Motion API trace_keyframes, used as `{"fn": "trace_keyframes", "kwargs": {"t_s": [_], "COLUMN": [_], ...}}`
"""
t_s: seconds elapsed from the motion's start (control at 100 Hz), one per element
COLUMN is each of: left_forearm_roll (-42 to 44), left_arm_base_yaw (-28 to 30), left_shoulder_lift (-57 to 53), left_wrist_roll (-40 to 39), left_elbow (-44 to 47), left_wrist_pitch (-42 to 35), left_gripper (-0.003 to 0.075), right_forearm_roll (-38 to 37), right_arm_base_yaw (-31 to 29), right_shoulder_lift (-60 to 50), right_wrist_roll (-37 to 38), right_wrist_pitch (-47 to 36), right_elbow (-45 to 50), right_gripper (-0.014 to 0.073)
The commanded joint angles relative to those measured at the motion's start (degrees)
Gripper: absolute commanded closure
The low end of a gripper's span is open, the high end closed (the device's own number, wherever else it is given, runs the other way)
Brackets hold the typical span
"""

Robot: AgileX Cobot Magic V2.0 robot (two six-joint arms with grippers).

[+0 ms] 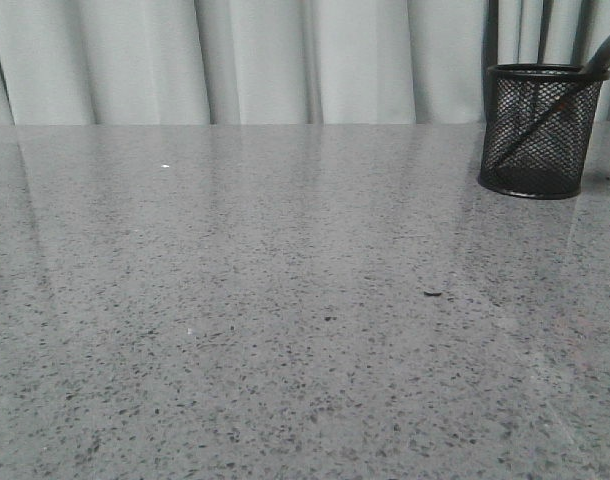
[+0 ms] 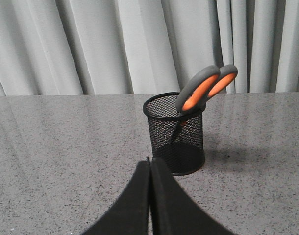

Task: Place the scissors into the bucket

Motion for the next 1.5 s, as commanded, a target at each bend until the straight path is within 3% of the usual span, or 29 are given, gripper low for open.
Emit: {"fn": "trace_keyframes", "kwargs": {"t_s": [0.0, 0.08, 0.22, 0.35, 0.63, 1.49], "left_forearm_roll": [1.8, 7.2, 16.6, 17.0, 17.5, 17.7], "left_arm_base_yaw": [0.1, 0.3, 3.2, 6.5, 11.2, 11.2], "left_shoulder_lift": [0.6, 0.2, -3.7, -10.2, -17.5, -17.5], "left_wrist_roll": [-0.7, -2.3, -16.9, -20.4, -21.2, -21.5], "left_elbow": [-1.0, 0.6, 6.4, 13.2, 20.4, 20.2], "left_wrist_pitch": [-4.2, -5.1, -8.8, -8.9, -9.5, -7.1], "left_gripper": [0.0741, 0.0741, 0.0741, 0.0741, 0.0741, 0.0741], "right_forearm_roll": [0.5, 0.5, 0.5, 0.5, 0.5, 0.5], "right_arm_base_yaw": [0.1, 0.1, 0.1, 0.1, 0.1, 0.1], "right_shoulder_lift": [0.4, 0.4, 0.4, 0.4, 0.4, 0.4], "right_wrist_roll": [-0.7, -0.7, -0.7, -0.7, -0.7, -0.7], "right_wrist_pitch": [-3.8, -3.8, -3.8, -3.8, -3.8, -3.8], "right_elbow": [-1.7, -1.7, -1.7, -1.7, -1.7, -1.7], "right_gripper": [0.0662, 0.0662, 0.0662, 0.0662, 0.0662, 0.0662]}}
